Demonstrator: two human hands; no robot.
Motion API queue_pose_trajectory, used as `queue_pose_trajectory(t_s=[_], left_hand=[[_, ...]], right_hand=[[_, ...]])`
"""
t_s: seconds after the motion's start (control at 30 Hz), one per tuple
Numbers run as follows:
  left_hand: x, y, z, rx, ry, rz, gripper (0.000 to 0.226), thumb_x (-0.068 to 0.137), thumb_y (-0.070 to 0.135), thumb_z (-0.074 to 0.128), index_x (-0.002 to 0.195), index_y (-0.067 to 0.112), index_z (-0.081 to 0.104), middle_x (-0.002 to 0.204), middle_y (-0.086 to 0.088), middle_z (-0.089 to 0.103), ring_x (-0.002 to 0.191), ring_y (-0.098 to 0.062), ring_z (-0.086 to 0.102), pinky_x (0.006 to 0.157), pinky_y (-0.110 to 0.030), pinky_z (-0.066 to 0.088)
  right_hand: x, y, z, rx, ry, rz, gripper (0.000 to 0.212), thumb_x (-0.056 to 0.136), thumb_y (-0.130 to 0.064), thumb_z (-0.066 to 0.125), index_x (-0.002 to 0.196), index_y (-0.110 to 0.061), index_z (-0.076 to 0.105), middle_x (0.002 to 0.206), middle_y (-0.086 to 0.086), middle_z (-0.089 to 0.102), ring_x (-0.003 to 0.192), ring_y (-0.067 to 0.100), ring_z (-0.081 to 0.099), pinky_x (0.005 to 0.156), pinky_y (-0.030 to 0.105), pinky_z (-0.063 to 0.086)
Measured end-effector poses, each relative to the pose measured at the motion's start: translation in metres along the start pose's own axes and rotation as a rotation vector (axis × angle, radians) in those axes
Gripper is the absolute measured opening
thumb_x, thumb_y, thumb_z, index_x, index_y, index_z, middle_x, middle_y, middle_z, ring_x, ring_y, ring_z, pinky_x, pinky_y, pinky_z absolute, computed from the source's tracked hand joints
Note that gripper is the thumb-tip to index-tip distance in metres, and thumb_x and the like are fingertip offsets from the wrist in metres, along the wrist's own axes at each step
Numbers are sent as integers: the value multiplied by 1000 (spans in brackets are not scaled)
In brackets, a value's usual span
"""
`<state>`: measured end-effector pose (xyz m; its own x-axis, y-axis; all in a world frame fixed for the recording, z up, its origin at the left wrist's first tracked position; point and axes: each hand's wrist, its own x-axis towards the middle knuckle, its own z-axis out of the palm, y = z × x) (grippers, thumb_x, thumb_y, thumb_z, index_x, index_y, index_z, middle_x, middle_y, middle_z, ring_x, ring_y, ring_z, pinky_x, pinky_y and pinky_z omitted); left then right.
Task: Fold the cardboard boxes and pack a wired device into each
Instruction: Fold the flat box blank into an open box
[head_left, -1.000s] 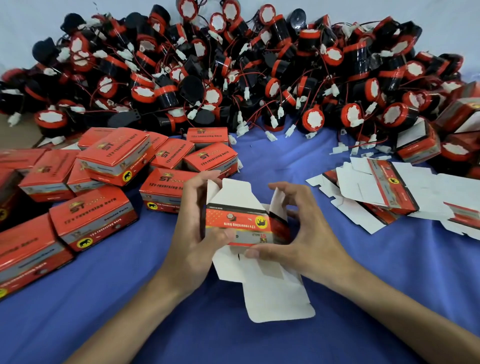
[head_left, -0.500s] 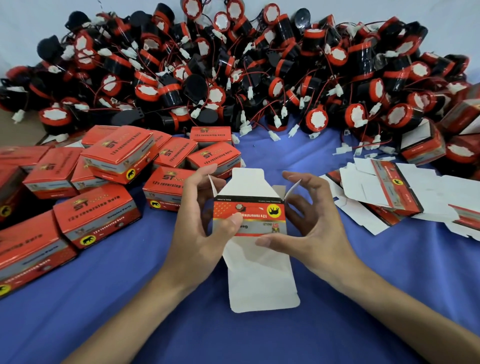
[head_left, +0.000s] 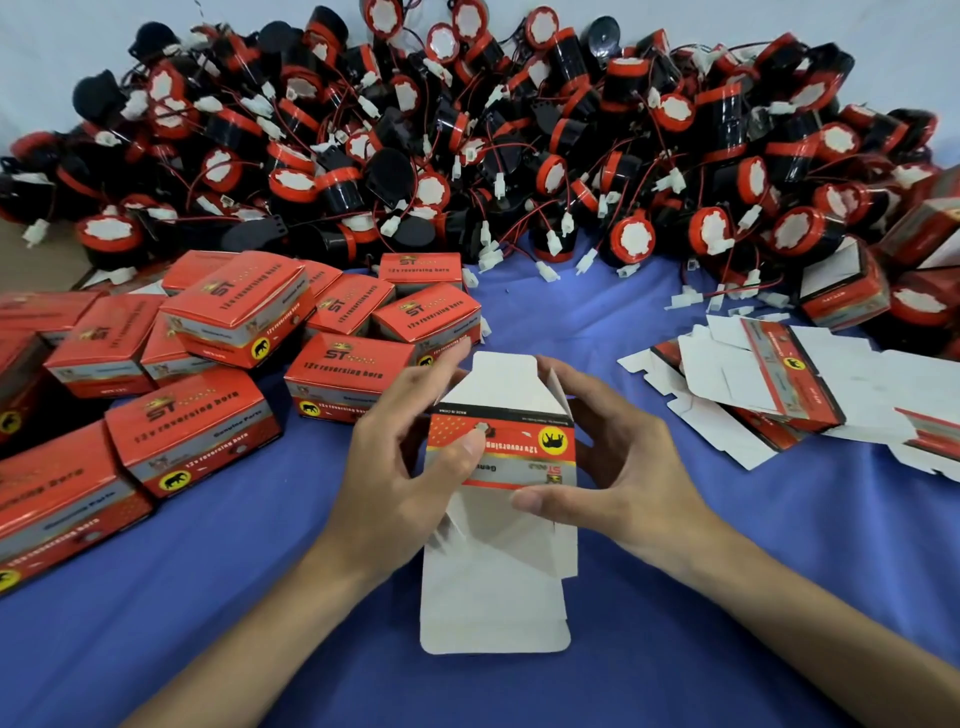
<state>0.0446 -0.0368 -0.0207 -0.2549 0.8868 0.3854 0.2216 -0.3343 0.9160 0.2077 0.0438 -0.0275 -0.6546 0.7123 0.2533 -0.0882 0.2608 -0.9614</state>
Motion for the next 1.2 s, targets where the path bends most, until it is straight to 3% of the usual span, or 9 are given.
queue_pose_trajectory(t_s=[0.17,0.27,0.37,0.53,0.7,0.83,0.97,1.1,1.2], left_hand=[[0,-2,-1,-27,9,-83,40,79,21,61,118,29,58,104,14,72,96,-5,68,74,-13,51],[0,-1,1,-26,12,-104,37,80,21,57,117,28,58,107,17,70,94,-5,68,71,-12,50],[0,0,2,-77,9,-153,33,79,22,58,112,24,58,101,14,72,89,-6,70,66,-13,51],[2,-1,-1,-89,-20,-191,26,79,23,61,103,16,64,95,-4,72,82,-10,69,67,-18,52],[2,-1,1,-39,-35,-155,26,82,24,60,105,13,66,103,-5,65,92,-15,66,72,-22,52],[0,1,3,-9,-25,-104,22,85,24,57,101,11,64,94,-6,61,85,-11,63,69,-19,49],[-4,0,5,-104,-30,-159,24,86,27,54,102,10,63,93,-11,67,84,-23,65,68,-27,53],[-8,1,7,-196,-20,-181,20,87,28,52,100,20,64,92,-4,70,82,-17,66,66,-24,52],[-9,2,8,-233,-6,-145,16,88,27,55,100,26,65,91,0,69,82,-14,66,65,-22,52]], right_hand=[[1,-4,1,-26,-38,3,63,59,-36,84,116,-48,61,120,-16,57,115,13,59,87,27,53],[1,-6,0,-7,-35,28,59,57,-34,83,112,-48,65,117,-17,56,112,6,59,82,17,51],[2,-7,-1,54,-48,64,63,58,-24,85,115,-40,64,115,-11,60,108,9,63,81,18,51],[3,-8,-2,136,-65,121,59,62,-9,81,108,-42,67,112,-9,69,103,9,66,78,18,52],[4,-8,-4,122,-75,150,59,61,-17,84,113,-36,63,113,-6,69,105,13,65,79,21,52],[3,-9,-4,96,-120,173,59,61,-30,81,115,-37,60,110,-6,69,103,13,66,79,20,51],[1,-9,-2,64,-131,154,57,65,-32,79,118,-35,59,110,-5,69,103,14,66,81,22,52],[0,-9,-1,31,-139,132,56,66,-36,78,117,-36,56,111,-4,67,105,18,65,81,27,51],[-1,-12,-1,-34,-161,125,50,68,-39,75,115,-32,57,107,-8,68,101,15,66,75,22,51]])
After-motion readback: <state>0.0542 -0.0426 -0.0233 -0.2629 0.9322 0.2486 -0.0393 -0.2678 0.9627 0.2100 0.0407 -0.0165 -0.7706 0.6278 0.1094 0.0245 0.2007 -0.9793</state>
